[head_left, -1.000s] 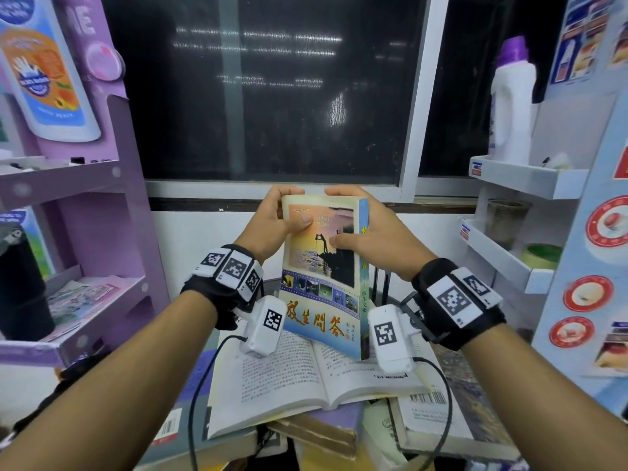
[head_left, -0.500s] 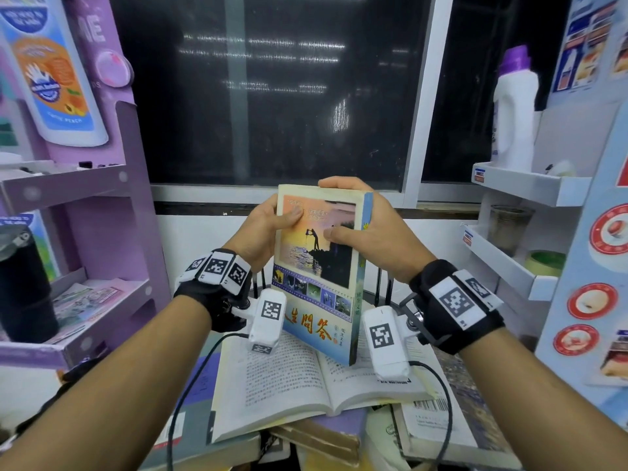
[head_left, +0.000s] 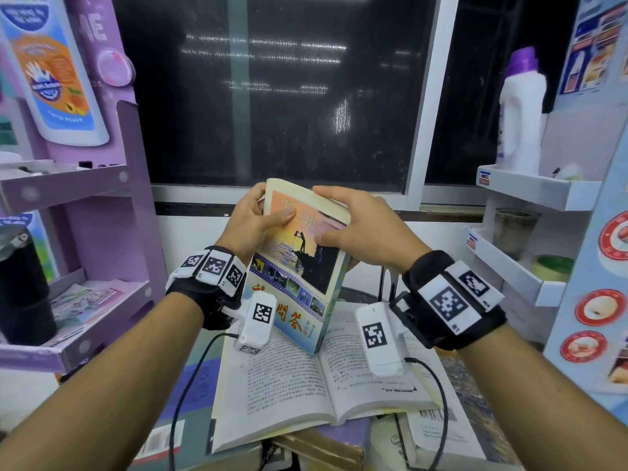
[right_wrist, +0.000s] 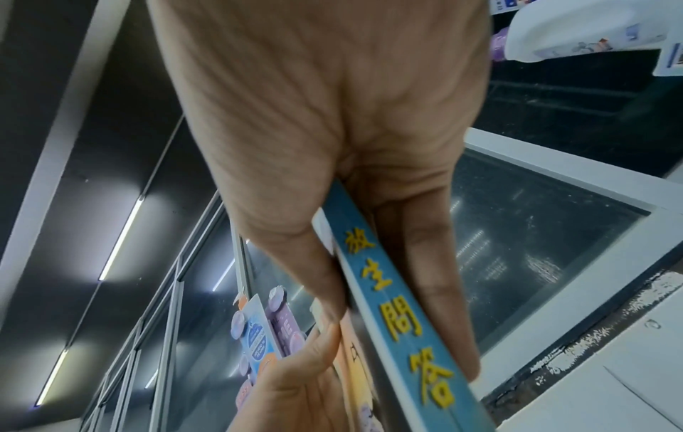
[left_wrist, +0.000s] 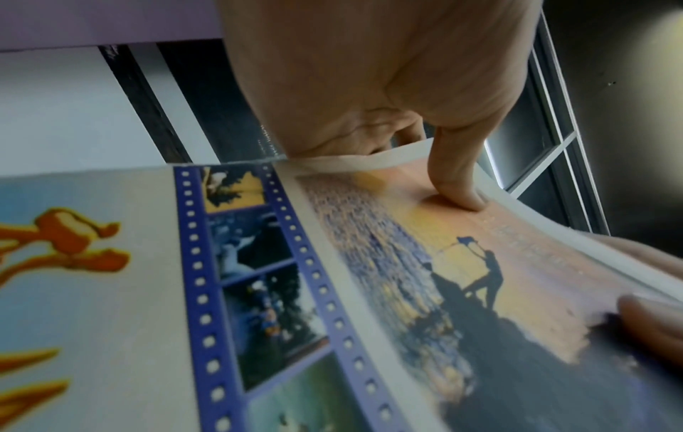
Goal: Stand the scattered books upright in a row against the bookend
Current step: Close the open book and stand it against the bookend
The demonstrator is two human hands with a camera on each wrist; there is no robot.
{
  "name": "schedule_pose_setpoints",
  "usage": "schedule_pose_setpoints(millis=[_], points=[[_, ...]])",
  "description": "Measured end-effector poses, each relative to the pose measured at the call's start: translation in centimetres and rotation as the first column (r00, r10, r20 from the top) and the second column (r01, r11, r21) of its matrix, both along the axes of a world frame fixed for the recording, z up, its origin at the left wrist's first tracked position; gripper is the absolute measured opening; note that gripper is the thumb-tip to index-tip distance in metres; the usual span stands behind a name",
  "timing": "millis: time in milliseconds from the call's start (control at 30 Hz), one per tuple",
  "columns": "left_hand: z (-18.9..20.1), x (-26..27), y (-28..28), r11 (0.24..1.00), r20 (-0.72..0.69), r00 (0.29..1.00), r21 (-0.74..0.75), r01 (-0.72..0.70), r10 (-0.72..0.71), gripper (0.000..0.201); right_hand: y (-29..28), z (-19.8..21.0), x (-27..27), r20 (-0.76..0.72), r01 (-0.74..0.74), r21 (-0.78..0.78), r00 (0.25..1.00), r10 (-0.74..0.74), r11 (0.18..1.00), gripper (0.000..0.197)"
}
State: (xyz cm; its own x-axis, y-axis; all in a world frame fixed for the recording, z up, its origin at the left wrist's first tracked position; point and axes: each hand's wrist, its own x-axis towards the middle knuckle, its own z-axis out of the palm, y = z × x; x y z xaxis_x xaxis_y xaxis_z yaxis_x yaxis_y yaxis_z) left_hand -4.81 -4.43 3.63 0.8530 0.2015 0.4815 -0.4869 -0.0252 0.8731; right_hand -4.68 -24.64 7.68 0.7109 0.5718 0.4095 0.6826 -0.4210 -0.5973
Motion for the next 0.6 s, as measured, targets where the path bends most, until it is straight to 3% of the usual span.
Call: schedule_pose_setpoints(millis=[333, 500, 600], points=[[0.4, 1.5, 2.1, 0.984, -0.109, 0.991, 0.166, -0.062, 0.081, 0.039, 2.2, -0.4, 1.7, 0.09, 0.08, 0.051, 0.992, -0.084, 0.996, 0.057], [-0.7, 2.9, 4.2, 0.95, -0.145, 0.956, 0.226, -0.218, 0.254, 0.026, 4.0, -0.7, 3.3, 0.148, 0.119, 0.043, 0.981, -0.124, 0.992, 0.054], [-2.1, 4.0, 5.6, 0.924, -0.177, 0.924, 0.245, -0.294, 0.34, 0.029, 5.0, -0.6, 4.6, 0.16, 0.166, 0.031, 0.973, -0.168, 0.986, 0.052]])
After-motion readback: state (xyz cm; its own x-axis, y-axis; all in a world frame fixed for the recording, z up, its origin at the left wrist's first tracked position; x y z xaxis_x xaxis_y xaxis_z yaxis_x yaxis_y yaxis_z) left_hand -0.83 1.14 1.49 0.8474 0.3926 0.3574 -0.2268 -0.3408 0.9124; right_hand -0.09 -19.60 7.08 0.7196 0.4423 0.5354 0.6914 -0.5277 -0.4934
